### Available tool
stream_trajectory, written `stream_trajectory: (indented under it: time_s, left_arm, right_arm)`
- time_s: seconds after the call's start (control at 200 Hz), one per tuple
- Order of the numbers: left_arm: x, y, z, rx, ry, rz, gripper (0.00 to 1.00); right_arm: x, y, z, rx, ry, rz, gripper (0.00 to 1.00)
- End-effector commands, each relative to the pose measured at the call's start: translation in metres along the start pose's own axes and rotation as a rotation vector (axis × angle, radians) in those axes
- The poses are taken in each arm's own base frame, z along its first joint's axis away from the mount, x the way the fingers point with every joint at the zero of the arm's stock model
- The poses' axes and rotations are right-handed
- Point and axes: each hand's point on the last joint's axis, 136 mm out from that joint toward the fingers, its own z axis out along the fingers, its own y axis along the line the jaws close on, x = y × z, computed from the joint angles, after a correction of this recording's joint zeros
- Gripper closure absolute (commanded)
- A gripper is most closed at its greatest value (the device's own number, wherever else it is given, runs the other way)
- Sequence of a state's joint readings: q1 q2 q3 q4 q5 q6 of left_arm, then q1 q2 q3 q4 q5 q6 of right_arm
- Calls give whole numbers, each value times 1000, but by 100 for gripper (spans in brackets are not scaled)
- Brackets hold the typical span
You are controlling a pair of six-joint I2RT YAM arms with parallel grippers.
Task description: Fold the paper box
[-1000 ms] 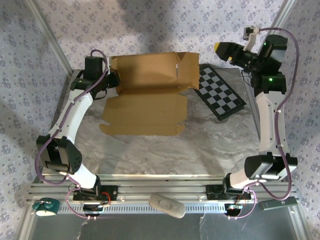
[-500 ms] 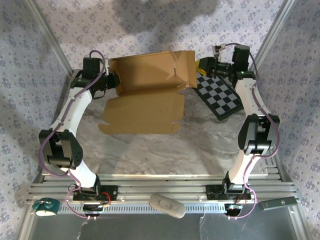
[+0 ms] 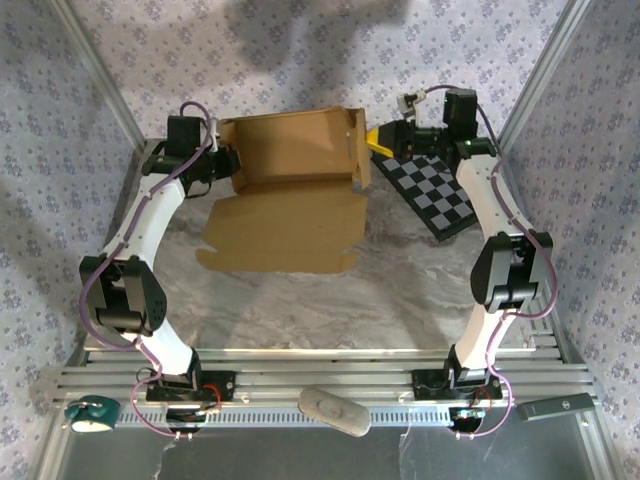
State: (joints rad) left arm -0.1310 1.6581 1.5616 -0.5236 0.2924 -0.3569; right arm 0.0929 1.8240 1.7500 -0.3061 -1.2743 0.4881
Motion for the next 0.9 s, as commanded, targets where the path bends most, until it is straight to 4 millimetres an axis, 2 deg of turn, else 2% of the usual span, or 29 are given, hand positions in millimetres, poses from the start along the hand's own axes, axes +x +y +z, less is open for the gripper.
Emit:
stream_trajectory:
  time_s: [0.0, 0.42, 0.895]
  left_arm:
    - [-16, -19, -13, 57, -40, 9, 100]
    - [-16, -19, -18, 44, -43, 10, 100]
    - [-18, -27, -21, 45, -51, 33, 100]
  right_arm:
    - [4, 20, 5, 26, 23, -65, 48]
    - [12, 23, 18, 159, 51, -136, 42]
    - [14, 5, 27, 481, 59, -261, 42]
